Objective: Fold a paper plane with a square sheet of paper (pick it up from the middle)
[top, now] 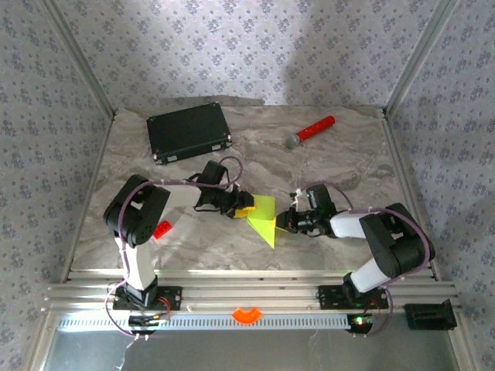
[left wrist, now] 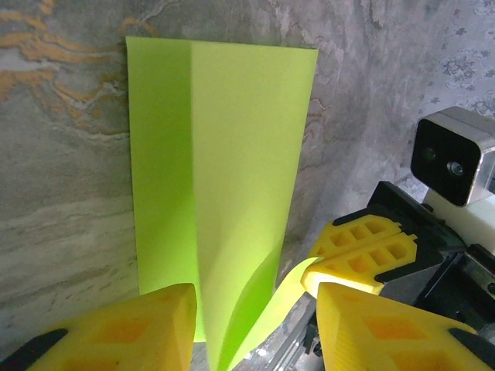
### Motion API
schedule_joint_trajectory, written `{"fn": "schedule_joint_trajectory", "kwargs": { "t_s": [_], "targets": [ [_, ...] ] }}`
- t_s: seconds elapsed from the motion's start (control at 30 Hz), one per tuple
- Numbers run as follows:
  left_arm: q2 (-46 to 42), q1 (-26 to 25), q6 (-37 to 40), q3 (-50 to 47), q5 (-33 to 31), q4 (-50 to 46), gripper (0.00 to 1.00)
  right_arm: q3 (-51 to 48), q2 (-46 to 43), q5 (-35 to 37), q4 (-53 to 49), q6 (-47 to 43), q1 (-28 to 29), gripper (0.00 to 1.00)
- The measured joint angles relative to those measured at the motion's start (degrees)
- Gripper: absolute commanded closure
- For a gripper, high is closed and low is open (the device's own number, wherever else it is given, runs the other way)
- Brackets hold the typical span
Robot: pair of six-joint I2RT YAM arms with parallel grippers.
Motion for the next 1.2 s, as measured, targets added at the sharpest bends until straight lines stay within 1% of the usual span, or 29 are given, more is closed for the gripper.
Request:
{"fn": "schedule_joint_trajectory", "kwargs": {
  "t_s": [0.13, 0.33, 0.53, 0.67, 0.77, 0.83, 0.87, 0.93, 1.03, 1.13, 1.2],
  "targets": [
    [0.2, 0.0, -1.3, 0.0, 0.8, 2.8, 0.62, -0.3, 0.0, -0.2, 0.6, 0.1, -0.3, 0.93],
    [0.6, 0.0, -2.1, 0.0, 2.3, 5.0, 0.66, -1.3, 0.0, -0.5, 1.6, 0.1, -0.9, 0.93],
    [2.1, -0.4, -2.1, 0.6, 3.1, 5.2, 0.67, -1.8, 0.0, -0.9, 2.0, 0.1, -1.4, 0.90],
    [3.1, -0.7, -2.1, 1.5, 3.2, 5.0, 0.72, -1.9, 0.0, -1.1, 2.0, 0.1, -1.6, 0.90],
    [3.3, -1.1, -1.9, 1.6, 3.1, 4.8, 0.79, -1.9, 0.0, -1.1, 2.0, 0.1, -1.7, 0.88],
    [3.4, -1.1, -1.7, 1.7, 3.1, 4.7, 0.85, -1.9, 0.0, -1.1, 2.0, 0.1, -1.8, 0.84],
    [3.4, -1.1, -1.7, 1.7, 3.0, 4.6, 0.87, -1.9, 0.0, -1.1, 2.0, 0.1, -1.8, 0.81],
    [3.4, -1.1, -1.6, 1.7, 2.4, 4.3, 0.90, -1.9, -0.3, -1.0, 1.9, 0.3, -1.9, 0.70],
    [3.3, -1.1, -1.7, 1.7, 0.5, 3.7, 0.94, -2.1, -2.2, -0.7, 1.1, 0.9, -1.9, 0.61],
    [1.8, -1.1, -2.1, 0.2, -2.4, 3.7, 0.96, -1.9, -6.4, 0.9, -1.9, 0.7, -1.9, 0.57],
    [0.0, -1.1, -2.6, -1.3, -4.6, 3.7, 0.96, -1.2, -9.6, 3.3, -5.9, -0.2, -1.9, 0.55]
  ]
}}
